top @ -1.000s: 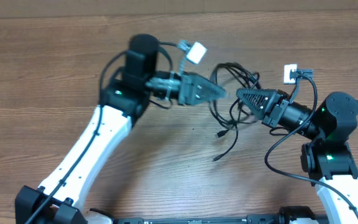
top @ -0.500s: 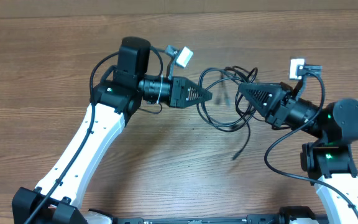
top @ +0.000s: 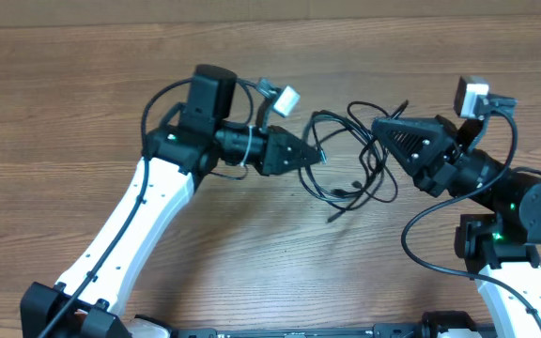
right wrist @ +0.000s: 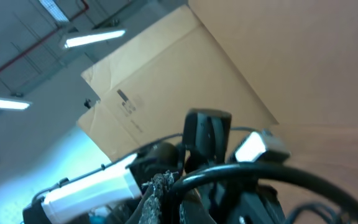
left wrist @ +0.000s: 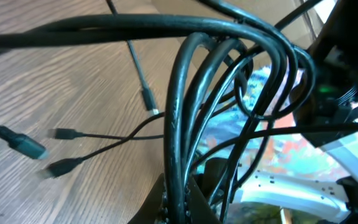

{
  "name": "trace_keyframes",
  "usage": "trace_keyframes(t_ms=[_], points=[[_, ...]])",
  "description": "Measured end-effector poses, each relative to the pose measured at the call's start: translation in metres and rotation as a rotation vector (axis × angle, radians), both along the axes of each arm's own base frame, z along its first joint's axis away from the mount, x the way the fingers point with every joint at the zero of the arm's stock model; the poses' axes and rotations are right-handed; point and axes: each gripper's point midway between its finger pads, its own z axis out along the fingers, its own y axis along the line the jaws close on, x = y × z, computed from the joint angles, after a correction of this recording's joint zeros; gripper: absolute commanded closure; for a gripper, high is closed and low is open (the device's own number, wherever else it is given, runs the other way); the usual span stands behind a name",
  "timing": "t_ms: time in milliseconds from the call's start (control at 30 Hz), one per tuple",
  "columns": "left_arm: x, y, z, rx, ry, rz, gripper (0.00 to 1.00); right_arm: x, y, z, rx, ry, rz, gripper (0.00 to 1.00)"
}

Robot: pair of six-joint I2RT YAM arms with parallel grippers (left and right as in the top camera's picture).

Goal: Untangle cables

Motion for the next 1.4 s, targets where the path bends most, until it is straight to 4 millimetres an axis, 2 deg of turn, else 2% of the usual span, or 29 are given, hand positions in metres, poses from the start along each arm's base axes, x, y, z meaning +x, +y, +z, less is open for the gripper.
trace_keyframes(t_ms=[233, 433, 633, 833, 1100, 1400], points=[[-0.019, -0.023, -0.011, 0.062, -0.032, -0.043, 0.96, -0.002, -0.01, 0.027, 0.097, -0.067, -0.055, 0.96], [-0.028, -0.031, -0.024, 0.134, -0.029, -0.04, 0.96, 0.002, -0.022, 0.044, 0.195, -0.08, -0.118, 0.96], [-0.026, -0.023, -0.044, 0.249, -0.016, 0.017, 0.96, 0.007, -0.04, 0.062, 0.315, -0.094, -0.196, 0.96], [-0.021, -0.005, -0.066, 0.397, 0.001, 0.1, 0.96, 0.014, -0.058, 0.073, 0.423, -0.089, -0.273, 0.96], [-0.018, 0.013, -0.079, 0.514, 0.004, 0.161, 0.96, 0.027, -0.079, 0.074, 0.504, -0.061, -0.375, 0.96], [-0.019, 0.015, -0.079, 0.527, 0.006, 0.166, 0.96, 0.06, -0.128, 0.047, 0.507, 0.062, -0.58, 0.96]])
